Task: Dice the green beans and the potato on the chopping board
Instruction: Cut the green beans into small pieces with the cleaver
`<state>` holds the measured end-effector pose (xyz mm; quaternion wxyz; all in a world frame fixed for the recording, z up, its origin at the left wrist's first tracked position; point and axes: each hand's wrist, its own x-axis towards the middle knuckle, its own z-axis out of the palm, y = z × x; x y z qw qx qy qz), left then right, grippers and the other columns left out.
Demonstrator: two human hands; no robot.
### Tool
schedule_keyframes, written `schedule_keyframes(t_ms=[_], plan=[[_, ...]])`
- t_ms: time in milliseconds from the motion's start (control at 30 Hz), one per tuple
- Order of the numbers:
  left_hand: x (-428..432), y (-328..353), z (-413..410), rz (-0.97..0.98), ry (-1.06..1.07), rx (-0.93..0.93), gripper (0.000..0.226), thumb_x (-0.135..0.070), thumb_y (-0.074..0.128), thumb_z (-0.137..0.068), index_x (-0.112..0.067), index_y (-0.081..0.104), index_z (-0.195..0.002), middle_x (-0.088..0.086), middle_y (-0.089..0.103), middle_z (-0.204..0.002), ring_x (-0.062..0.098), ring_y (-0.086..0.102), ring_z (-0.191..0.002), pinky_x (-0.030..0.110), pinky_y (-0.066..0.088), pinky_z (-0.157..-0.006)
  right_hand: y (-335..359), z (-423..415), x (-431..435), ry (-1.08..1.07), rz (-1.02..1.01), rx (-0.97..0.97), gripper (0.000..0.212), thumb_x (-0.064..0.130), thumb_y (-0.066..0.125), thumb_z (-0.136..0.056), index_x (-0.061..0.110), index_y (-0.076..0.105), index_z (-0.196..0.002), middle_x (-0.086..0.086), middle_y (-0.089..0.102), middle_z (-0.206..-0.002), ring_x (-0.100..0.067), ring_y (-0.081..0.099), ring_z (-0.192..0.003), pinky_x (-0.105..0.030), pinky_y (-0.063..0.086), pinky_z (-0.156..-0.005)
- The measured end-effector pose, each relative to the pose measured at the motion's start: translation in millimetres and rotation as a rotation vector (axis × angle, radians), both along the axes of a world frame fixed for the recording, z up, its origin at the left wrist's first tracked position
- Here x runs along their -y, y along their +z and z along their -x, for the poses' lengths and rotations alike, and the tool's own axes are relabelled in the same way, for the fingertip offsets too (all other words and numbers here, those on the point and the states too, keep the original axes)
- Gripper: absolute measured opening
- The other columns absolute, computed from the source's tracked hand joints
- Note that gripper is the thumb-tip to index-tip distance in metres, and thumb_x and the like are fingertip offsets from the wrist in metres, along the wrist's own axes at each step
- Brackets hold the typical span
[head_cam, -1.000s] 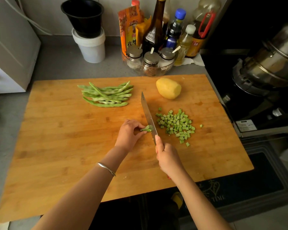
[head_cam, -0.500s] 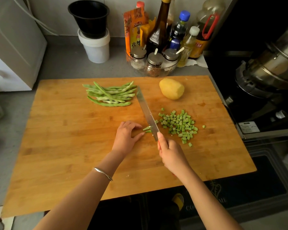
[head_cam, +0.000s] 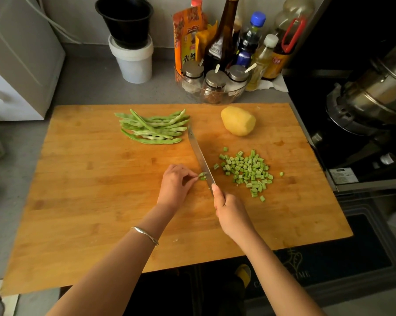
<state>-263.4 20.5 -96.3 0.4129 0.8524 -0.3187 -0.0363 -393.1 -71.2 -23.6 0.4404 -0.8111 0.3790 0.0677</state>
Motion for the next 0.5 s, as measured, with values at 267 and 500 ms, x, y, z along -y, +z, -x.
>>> schedule_keyframes(t_ms=[267,500], plan=[[-0.7,-0.5,3.6,-0.019,0.02,0.017,0.008,-0.016,0.073,-0.08,-0.018,0.072,-0.088,-0.004,0.068,-0.09,0.005,0.043,-0.088,0.019,0.036,-0.082,-8.5,0.4,12.0,-0.074,-0.096,0.021,0.058,0.06,0.028,-0.098,0.018,0.044,-0.061,0.008,0.037,-0.046,-0.014,0.035,-0.044,-0.027,0.026,-0.047],[1.9,7.0,4.3,-0.152,-0.076,0.003,0.041,-0.031,0.075,-0.079,-0.015,0.064,-0.116,-0.001,0.064,-0.094,0.018,0.051,-0.093,0.029,0.042,-0.085,2.8,28.9,31.6,-0.183,-0.239,0.172,0.055,0.053,0.032,-0.099,0.015,0.039,-0.06,0.006,0.031,-0.042,-0.011,0.028,-0.033,-0.022,0.022,-0.039]])
